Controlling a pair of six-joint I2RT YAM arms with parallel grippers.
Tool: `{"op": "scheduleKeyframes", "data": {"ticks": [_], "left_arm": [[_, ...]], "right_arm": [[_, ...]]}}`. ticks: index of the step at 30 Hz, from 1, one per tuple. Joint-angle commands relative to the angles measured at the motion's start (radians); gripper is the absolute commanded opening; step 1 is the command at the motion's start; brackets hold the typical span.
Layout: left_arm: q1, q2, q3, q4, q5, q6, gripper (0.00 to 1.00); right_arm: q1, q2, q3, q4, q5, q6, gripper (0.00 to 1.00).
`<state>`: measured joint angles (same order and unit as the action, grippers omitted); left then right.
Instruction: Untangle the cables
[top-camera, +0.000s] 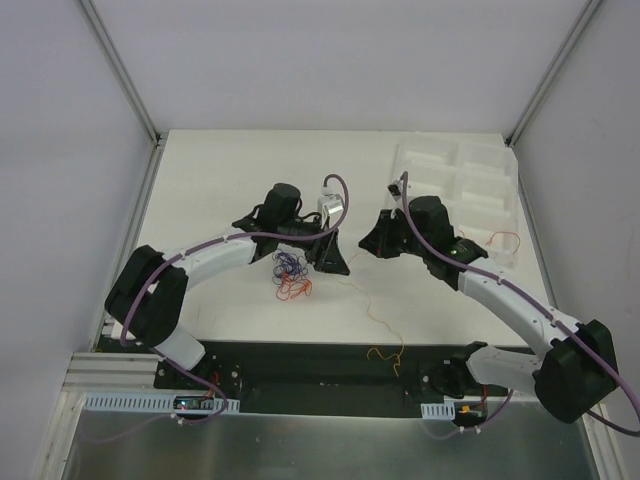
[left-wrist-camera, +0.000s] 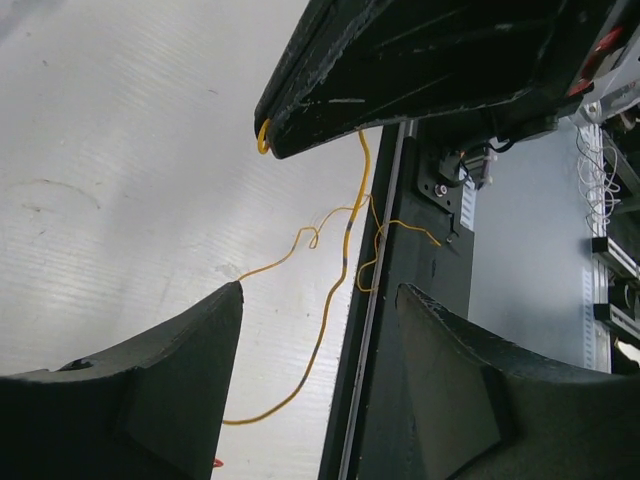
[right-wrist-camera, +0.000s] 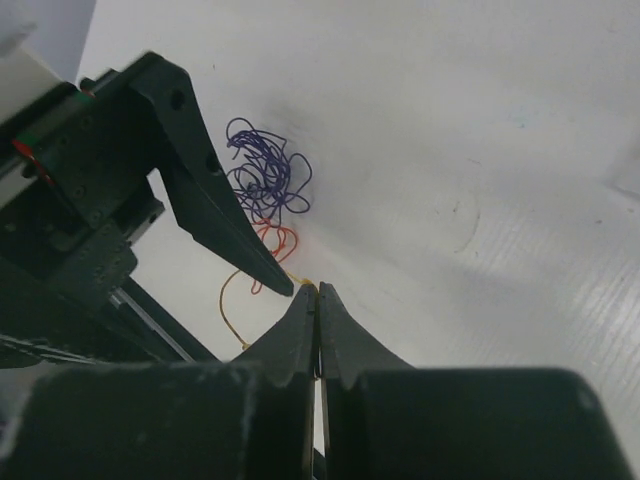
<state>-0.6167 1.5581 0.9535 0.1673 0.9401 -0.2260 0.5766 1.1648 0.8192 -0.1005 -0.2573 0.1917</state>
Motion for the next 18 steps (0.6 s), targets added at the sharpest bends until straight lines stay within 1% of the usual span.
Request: {"op": "scheduleKeyframes", "data": {"ticks": [1, 3, 4, 6, 7, 8, 10, 12, 13, 14, 15, 17, 18], "left_arm": [[-0.015, 0.010, 0.044, 0.047, 0.043, 0.028, 0.59], [-0.017, 0.025, 0.054, 0.046, 0.043, 0.010, 0.52], [-0.017, 0.031, 0.060, 0.047, 0.046, -0.002, 0.46], [-0.021, 0.042, 0.079, 0.043, 0.048, -0.019, 0.23], [-0.021, 0.045, 0.097, 0.037, 0.040, -0.035, 0.10], [-0.021, 0.043, 0.112, 0.015, 0.025, -0.041, 0.00], [-0.020, 0.036, 0.140, -0.014, 0.000, -0.052, 0.00], [-0.017, 0.031, 0.171, -0.044, -0.010, -0.056, 0.00], [-0.014, 0.028, 0.192, -0.072, -0.029, -0.053, 0.00], [-0.009, 0.023, 0.208, -0.093, -0.055, -0.050, 0.00], [0.001, 0.025, 0.224, -0.110, -0.072, -0.053, 0.00], [0.027, 0.033, 0.252, -0.132, -0.109, -0.068, 0.00], [0.043, 0.042, 0.269, -0.149, -0.124, -0.072, 0.00]], "right_arm": [[-0.017, -0.027, 0.057, 0.065, -0.089, 0.055, 0.00], [-0.017, -0.022, 0.072, 0.067, -0.106, 0.063, 0.01], [-0.018, -0.021, 0.077, 0.067, -0.109, 0.066, 0.00], [-0.015, -0.024, 0.084, 0.061, -0.106, 0.068, 0.00], [-0.017, -0.030, 0.087, 0.048, -0.100, 0.058, 0.01], [-0.017, -0.036, 0.093, 0.023, -0.082, 0.046, 0.09], [-0.017, -0.047, 0.104, -0.075, -0.025, 0.014, 0.37], [-0.020, -0.066, 0.095, -0.186, 0.038, -0.024, 0.59], [-0.018, -0.080, 0.071, -0.200, 0.074, -0.029, 0.66], [-0.018, -0.102, 0.042, -0.218, 0.101, -0.029, 0.73], [-0.020, -0.123, 0.014, -0.228, 0.127, -0.028, 0.77], [-0.018, -0.163, -0.046, -0.251, 0.179, 0.003, 0.80], [-0.020, -0.181, -0.073, -0.266, 0.205, 0.021, 0.80]]}}
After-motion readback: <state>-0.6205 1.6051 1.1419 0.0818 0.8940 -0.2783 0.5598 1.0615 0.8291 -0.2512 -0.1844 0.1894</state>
